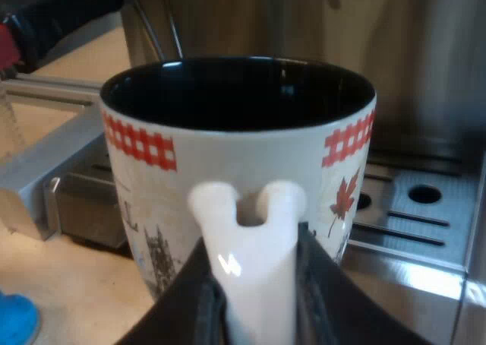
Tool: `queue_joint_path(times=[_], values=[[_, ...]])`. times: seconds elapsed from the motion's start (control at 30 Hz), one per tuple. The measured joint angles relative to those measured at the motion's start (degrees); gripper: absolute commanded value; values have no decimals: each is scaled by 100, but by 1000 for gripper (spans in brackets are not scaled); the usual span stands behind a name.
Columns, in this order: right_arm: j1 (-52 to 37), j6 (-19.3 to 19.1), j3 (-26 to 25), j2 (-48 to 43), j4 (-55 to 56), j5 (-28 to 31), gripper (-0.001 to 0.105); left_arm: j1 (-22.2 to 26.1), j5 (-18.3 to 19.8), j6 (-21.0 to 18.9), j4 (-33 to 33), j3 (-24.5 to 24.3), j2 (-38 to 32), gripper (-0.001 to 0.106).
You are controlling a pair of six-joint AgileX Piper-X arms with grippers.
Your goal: Place mug into machine
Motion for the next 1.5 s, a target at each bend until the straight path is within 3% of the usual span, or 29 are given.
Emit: queue_joint_path(times=[0.27, 0.43, 0.83, 1.5], values=[[0, -289, -420, 999, -779, 77, 0, 0, 350, 0, 0, 0, 0, 92], [0, -374, -782, 1516, -961, 390, 0, 0, 382, 0, 0, 0, 0, 92], [-81, -476, -1612, 2626, -1190, 442, 0, 0, 568, 0, 0, 0, 0, 92], [-341, -462, -2511, 3368, -1000, 318, 0, 0, 663, 0, 0, 0, 0, 92]])
